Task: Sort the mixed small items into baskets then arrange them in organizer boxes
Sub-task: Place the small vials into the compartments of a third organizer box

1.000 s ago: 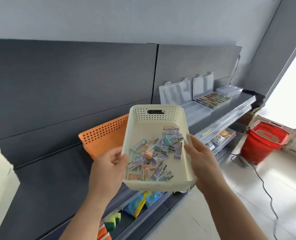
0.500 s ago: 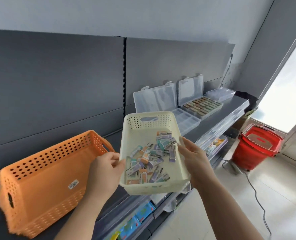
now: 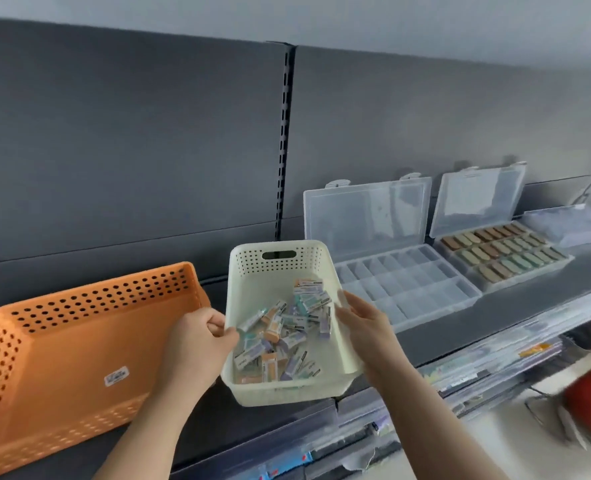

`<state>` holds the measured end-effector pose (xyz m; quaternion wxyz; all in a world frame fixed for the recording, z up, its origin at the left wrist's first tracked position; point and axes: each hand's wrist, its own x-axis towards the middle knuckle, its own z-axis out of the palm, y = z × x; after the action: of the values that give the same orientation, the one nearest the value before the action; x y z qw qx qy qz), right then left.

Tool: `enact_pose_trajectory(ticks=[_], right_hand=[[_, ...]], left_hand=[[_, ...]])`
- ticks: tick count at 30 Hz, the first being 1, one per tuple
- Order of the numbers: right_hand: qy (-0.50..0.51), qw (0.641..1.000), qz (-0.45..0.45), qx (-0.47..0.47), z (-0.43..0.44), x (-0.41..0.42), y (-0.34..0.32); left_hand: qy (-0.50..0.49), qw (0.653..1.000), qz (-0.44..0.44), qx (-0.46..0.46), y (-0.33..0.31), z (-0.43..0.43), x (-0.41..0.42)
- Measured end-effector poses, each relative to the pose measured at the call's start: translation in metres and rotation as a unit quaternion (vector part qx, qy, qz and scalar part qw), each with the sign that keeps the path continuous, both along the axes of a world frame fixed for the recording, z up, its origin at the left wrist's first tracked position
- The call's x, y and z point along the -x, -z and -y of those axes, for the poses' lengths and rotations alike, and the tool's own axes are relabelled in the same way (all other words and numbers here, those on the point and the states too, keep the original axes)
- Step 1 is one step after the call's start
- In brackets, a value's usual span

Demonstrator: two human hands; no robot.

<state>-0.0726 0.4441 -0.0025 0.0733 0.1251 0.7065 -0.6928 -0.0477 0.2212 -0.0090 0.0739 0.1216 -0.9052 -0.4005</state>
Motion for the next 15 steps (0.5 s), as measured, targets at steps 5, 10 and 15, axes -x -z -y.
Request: enact_pose_trajectory(ticks=[5, 10, 15], right_hand=[[-0.084, 0.996, 0.013, -0.019, -0.013, 0.029, 0.023], [-0.17, 0.985, 0.023, -0.006, -0.016, 0.041, 0.047], [-0.209, 0.976, -0.011, -0.053, -0.017, 0.051, 0.052]], left_hand=[[-0.084, 0.995, 0.002, 0.047, 0.008, -0.017, -0.006], [-0.14, 0.985, 0.032, 0.094, 0.013, -0.019, -0.014], [-0.166, 0.978, 0.056, 0.116, 0.017, -0.017, -0.009]])
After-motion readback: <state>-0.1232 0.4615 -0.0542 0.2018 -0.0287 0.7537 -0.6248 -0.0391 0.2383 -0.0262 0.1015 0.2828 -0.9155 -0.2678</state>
